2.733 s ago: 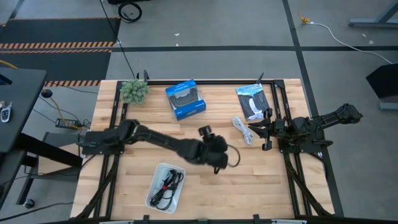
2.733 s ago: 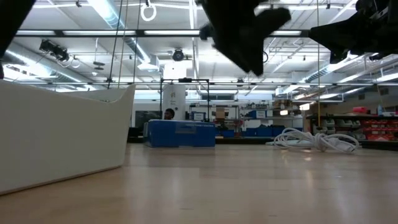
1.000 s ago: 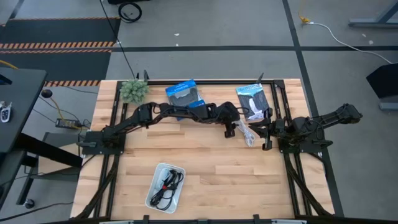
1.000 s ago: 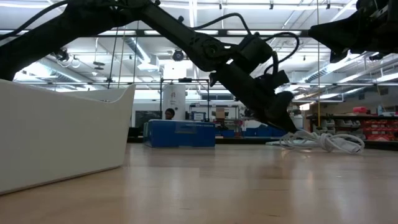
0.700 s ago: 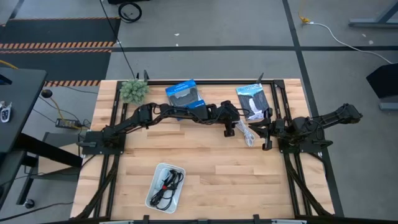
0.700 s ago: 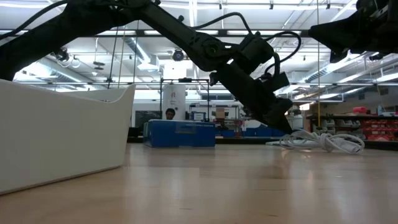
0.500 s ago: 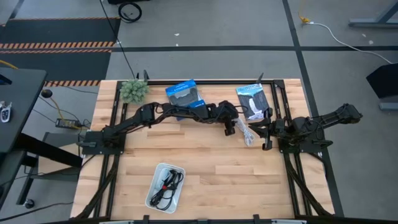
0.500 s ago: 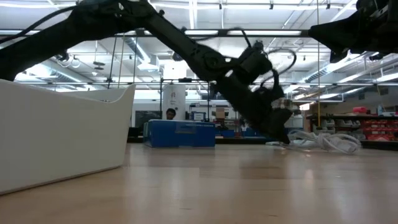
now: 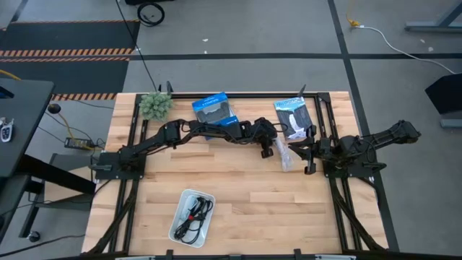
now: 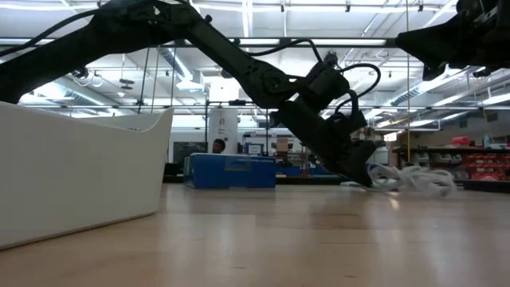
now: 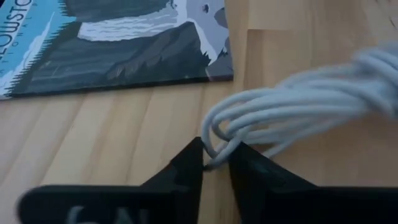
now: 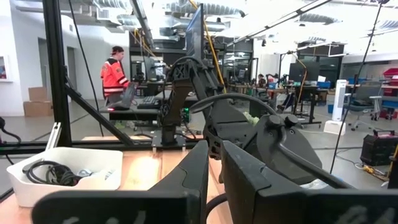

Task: Pick and place USB-C Cables
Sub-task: Put the white charger cable into the bin, then return to Home Position

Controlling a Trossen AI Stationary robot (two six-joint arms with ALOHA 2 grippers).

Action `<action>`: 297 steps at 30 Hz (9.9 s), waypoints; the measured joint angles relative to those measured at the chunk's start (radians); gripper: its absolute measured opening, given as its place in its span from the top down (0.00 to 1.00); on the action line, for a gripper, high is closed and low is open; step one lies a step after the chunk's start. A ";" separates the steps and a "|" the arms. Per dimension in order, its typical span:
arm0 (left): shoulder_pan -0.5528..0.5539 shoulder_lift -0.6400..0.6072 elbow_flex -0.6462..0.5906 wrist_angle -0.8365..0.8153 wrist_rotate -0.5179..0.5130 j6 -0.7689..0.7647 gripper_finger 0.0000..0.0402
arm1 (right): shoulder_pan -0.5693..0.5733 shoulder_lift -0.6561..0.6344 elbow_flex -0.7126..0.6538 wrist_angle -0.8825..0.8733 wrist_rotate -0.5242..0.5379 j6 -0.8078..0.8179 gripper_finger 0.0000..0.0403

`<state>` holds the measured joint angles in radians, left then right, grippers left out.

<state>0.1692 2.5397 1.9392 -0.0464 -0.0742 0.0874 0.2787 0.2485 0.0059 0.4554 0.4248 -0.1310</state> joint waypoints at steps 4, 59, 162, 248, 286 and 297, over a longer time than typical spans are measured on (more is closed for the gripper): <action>-0.005 0.000 0.000 -0.001 -0.002 -0.016 0.95 | 0.000 0.000 0.000 0.000 0.000 0.000 0.88; -0.847 -0.577 -0.002 -1.452 -0.423 -0.246 0.96 | 0.000 0.000 0.000 0.000 0.000 0.000 0.88; -0.722 -0.767 -0.362 -0.815 -0.449 -0.592 0.99 | 0.000 0.000 0.000 0.000 0.000 0.000 0.88; -0.521 -2.063 -1.928 0.543 -0.315 -0.227 0.91 | 0.000 0.001 0.000 -0.087 0.000 0.000 0.88; -0.521 -2.063 -1.928 0.544 -0.316 -0.259 0.93 | 0.000 0.002 0.000 -0.293 0.000 0.000 0.88; -0.521 -2.063 -1.928 0.544 -0.316 -0.258 0.93 | 0.000 0.002 0.000 -0.293 0.000 0.000 0.88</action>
<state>-0.3515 0.4772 0.0113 0.4973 -0.3901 -0.1711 0.2790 0.2504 0.0063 0.1628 0.4248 -0.1307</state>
